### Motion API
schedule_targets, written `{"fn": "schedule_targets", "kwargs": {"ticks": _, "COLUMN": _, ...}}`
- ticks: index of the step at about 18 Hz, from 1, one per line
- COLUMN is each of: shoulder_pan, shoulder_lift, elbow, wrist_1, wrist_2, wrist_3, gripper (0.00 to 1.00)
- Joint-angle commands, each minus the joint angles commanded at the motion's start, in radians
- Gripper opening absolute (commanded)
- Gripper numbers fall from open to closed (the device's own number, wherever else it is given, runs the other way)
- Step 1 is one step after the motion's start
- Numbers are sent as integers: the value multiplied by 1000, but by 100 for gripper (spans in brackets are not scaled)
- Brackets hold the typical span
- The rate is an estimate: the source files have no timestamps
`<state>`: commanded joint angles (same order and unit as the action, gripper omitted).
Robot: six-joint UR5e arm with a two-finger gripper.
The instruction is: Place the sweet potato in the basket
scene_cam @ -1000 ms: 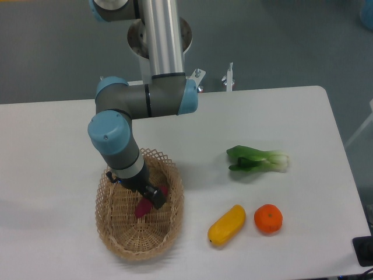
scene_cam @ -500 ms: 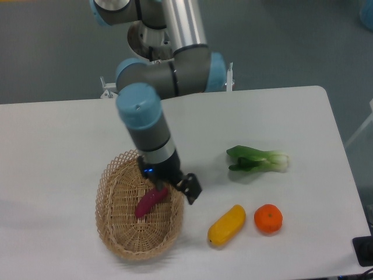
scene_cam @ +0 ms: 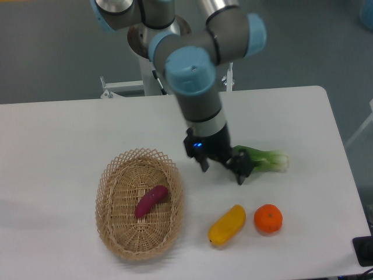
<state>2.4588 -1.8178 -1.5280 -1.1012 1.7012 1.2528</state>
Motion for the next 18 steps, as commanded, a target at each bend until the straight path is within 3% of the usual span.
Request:
{"fn": "schedule_targets", "kwargs": {"ticks": 3, "shoulder_pan": 11, "shoulder_lift": 3, "elbow": 8, "wrist_1": -12, "wrist_2": -2, "wrist_3": 57, "gripper": 100}}
{"fn": "schedule_targets", "kwargs": {"ticks": 18, "shoulder_pan": 19, "shoulder_lift": 3, "elbow": -1, "wrist_1": 1, "wrist_2": -41, "wrist_3": 45, "gripper": 100}}
